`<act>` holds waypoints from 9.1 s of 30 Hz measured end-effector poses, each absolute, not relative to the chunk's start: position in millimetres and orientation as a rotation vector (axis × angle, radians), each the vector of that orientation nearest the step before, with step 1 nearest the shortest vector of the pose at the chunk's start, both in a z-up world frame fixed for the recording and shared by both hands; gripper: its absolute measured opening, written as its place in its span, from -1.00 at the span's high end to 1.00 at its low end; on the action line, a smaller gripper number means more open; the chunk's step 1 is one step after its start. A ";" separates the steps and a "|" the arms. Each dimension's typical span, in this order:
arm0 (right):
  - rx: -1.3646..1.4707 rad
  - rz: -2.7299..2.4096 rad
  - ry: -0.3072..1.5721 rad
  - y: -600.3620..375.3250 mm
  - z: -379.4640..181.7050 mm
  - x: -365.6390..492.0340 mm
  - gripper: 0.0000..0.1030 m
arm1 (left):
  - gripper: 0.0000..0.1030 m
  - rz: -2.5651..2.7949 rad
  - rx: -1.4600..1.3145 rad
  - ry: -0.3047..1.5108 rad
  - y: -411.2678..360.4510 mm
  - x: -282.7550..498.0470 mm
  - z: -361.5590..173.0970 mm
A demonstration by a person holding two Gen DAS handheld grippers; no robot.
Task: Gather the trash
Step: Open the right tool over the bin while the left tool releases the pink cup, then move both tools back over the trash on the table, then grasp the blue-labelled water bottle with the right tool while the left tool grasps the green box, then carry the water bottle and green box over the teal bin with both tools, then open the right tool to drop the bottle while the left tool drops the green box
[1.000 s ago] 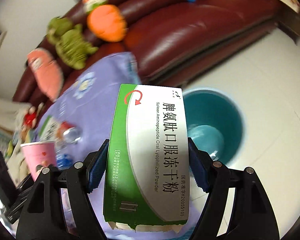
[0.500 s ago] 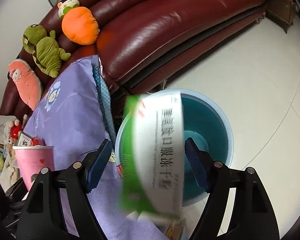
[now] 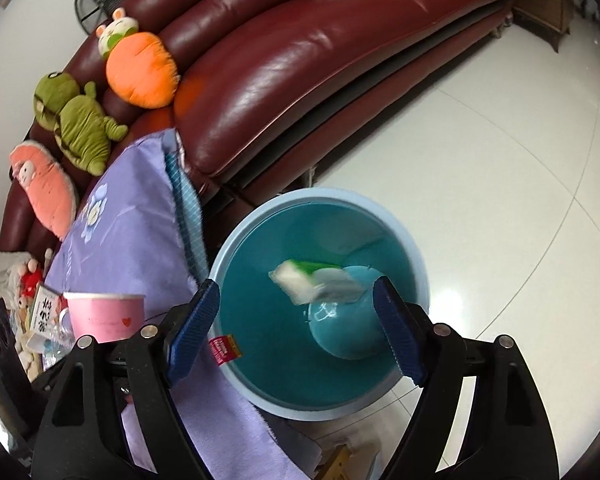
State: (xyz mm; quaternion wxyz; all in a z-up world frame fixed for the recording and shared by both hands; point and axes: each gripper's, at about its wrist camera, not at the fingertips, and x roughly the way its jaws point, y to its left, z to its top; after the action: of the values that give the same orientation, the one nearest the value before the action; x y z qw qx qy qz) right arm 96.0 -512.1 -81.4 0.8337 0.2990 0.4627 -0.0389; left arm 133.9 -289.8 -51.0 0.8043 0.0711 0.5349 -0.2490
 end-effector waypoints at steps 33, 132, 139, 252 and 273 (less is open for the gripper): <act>0.537 -0.097 1.028 -463.0 -43.3 79.3 -0.56 | -0.71 -0.450 0.080 1.118 -210.8 111.1 -20.2; 0.293 0.454 1.194 -153.0 -9.4 171.7 -0.20 | -0.82 -0.159 0.251 0.956 67.1 210.9 24.8; 0.319 0.434 1.221 -170.4 -29.3 180.5 -0.20 | -0.82 -0.151 0.325 1.020 53.0 236.7 -1.4; 0.812 0.034 1.034 -493.3 -88.0 84.4 -0.54 | -0.19 -0.705 0.135 1.068 -288.6 136.6 -9.1; 0.801 -0.002 1.000 -488.4 -61.5 95.8 -0.64 | -0.19 -0.734 0.062 1.132 -296.0 148.2 -37.4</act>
State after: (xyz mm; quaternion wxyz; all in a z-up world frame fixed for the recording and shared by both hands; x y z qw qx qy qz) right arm 95.8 -488.4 -61.5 0.8017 0.3736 0.4666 -0.0008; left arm 148.2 -296.0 -37.4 0.7806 0.0285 0.5238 -0.3397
